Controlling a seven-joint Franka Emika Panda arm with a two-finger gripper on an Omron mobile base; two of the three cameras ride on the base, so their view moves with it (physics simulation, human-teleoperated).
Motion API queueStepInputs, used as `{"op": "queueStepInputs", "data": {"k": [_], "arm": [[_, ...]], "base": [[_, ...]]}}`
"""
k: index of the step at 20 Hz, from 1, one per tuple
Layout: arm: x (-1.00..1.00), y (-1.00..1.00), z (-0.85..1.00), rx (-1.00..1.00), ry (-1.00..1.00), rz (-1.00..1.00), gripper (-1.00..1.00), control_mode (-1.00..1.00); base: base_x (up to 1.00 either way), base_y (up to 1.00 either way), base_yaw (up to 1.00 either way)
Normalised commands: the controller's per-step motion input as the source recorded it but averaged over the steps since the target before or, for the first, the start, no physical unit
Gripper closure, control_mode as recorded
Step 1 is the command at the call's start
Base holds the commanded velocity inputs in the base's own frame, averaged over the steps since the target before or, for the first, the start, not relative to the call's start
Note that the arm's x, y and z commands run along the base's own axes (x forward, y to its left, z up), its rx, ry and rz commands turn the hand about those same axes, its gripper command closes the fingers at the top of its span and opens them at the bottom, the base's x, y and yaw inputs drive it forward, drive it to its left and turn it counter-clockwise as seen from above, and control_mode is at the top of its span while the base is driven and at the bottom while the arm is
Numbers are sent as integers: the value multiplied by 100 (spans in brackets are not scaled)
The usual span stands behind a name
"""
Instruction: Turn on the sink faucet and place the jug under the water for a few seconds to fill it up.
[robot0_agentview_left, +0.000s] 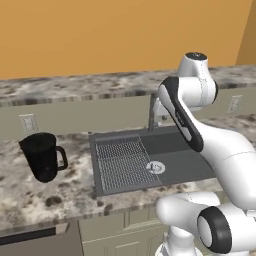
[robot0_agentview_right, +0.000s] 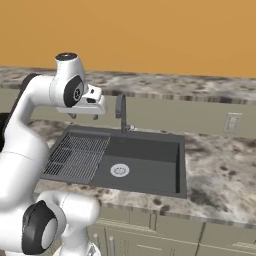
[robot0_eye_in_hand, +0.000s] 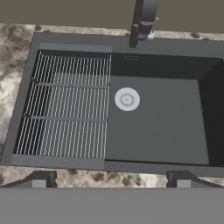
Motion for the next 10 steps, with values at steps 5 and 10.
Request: {"op": "queueStepInputs", "data": {"k": [5,10], "arm": [[0,0,0,0,0,0,-100,100],[0,0,0,0,0,0,-100,100]], "base": [[0,-41,-4],[1,-24,0]]}}
